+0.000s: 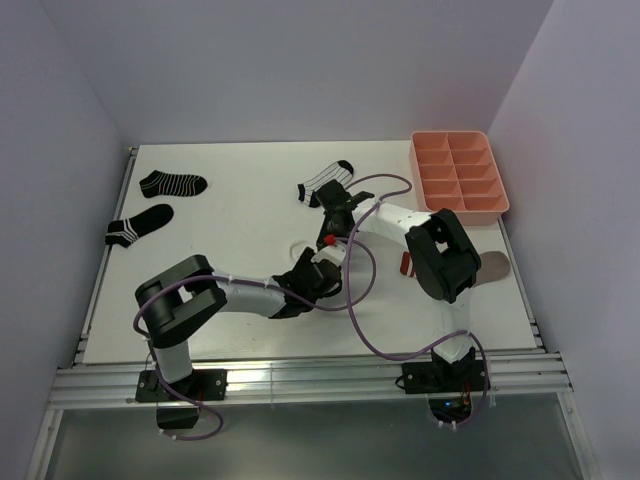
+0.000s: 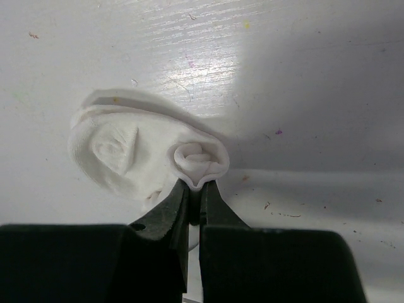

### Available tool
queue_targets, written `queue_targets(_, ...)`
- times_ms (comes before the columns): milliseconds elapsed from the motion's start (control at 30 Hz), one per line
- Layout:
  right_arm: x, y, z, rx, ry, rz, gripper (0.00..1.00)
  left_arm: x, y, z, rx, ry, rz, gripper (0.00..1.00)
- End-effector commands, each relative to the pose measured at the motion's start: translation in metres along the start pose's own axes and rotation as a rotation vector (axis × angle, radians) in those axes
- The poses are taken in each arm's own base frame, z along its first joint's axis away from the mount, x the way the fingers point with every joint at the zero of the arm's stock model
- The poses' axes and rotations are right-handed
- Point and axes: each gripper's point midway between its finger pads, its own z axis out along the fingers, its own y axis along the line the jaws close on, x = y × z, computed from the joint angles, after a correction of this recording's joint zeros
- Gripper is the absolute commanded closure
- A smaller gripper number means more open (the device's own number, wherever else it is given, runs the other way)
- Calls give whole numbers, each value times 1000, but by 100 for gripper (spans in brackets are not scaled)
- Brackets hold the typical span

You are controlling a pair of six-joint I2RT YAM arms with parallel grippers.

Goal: Roll the socks
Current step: Roll the sock at the center of the board.

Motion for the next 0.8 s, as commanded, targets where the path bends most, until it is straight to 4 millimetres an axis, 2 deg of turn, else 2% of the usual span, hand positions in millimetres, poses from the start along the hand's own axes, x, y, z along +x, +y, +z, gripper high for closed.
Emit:
queue_targets(0,18,-17,14,66,66,-7,100,8,-12,5,14,32,13,43)
queue_targets(133,18,-11,14,32,66,-12,100,27,-9,8,-16,94,34,51)
queue_targets(233,20,-4,12,-32,60,-18,100,33,-9,8,-19,115,12,75)
queue_targets(267,19,-1,11,-52,51,-16,100,33,-9,6,-16,122,7,86)
queue_targets(367,15,7,3,-126,6,-13,100,31,-8,2,14,133,-40,99)
queue_targets(433,7,20,-8,-197,-38,-13,100,31,-4,1,38,150,-75,99)
queue_targets(467,8,19,-10,-212,-42,-7,99,28,-9,-2,87,155,-102,99)
queue_targets(567,-2,31,-27,-301,-93,8,89,23,-7,-6,151,183,-178,99)
queue_targets(600,-10,35,-39,-333,-128,14,79,25,-15,-10,222,213,-202,99)
queue_targets(633,-15,36,-43,-350,-163,17,74,25,-9,-8,227,227,-248,99)
queue_targets(700,-24,39,-60,-384,-218,15,64,22,-11,-12,315,255,-308,99)
queue_targets(767,-32,35,-66,-392,-273,31,59,19,-12,-18,371,267,-368,99)
